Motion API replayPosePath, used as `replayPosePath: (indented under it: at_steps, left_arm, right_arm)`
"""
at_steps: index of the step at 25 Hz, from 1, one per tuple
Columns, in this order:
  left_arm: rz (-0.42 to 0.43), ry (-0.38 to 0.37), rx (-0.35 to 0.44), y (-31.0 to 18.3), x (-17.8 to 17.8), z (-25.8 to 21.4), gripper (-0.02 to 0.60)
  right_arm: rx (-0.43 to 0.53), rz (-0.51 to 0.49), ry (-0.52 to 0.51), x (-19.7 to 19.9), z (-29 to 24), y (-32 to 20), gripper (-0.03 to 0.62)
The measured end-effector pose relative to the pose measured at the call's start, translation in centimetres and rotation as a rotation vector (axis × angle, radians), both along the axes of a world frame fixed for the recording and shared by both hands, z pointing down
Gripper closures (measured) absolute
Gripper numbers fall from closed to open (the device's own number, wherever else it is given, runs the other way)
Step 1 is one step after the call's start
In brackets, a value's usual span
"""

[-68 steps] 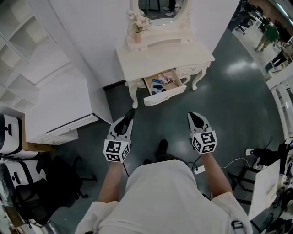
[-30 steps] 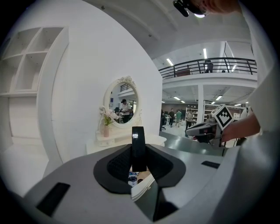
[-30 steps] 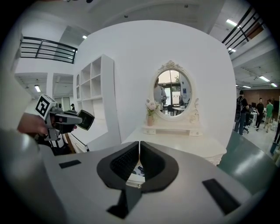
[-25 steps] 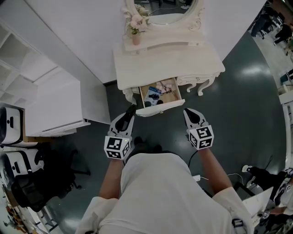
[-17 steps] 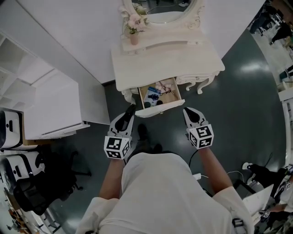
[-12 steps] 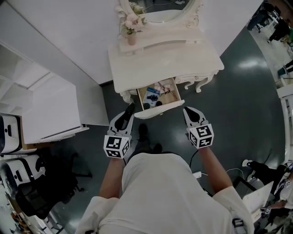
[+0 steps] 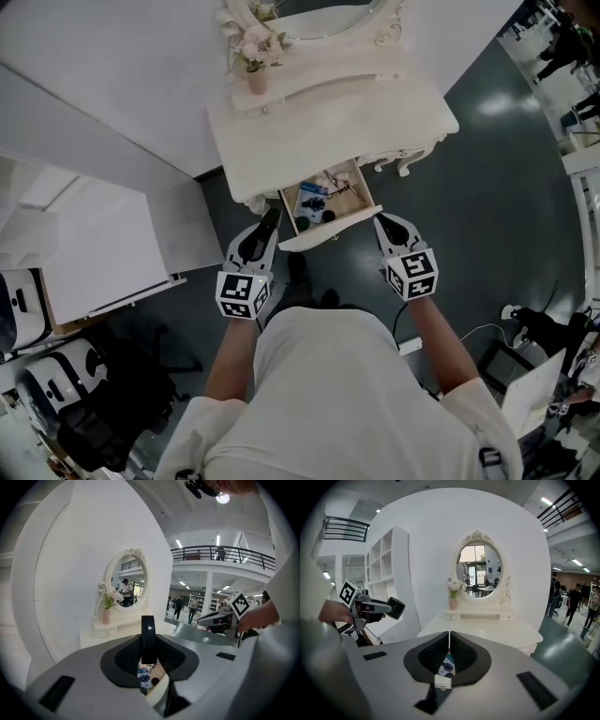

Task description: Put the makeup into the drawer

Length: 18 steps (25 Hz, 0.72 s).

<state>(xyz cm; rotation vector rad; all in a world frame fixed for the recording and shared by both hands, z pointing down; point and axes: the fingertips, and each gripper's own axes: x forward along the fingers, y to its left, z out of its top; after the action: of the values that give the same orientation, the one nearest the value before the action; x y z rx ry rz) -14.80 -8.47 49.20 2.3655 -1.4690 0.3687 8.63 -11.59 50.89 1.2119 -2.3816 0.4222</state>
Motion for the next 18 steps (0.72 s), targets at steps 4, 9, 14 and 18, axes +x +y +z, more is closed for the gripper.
replayPosePath:
  at_steps: [4,9,14,18]
  left_arm:
    - [0.055,0.007,-0.017,-2.4,-0.2,0.6,0.482]
    - [0.127,0.013,-0.045,-5.1,-0.5,2.0,0.482]
    - [0.212,0.010,-0.081,-6.9,-0.4,3.6,0.482]
    - [0.280,0.006,-0.106,-7.9,-0.2,5.0,0.482]
  right_arm:
    - [-0.017,0.028,0.019,-0.9,0.4,-1.1,0.565]
    - [-0.042,0.082,0.041,-1.2,1.1,-2.5,0.565]
    - [-0.061,0.131,0.064,-1.7,1.6,-3.4,0.565]
    - [-0.086,0.162,0.078,-2.2,2.4,-3.8,0.565]
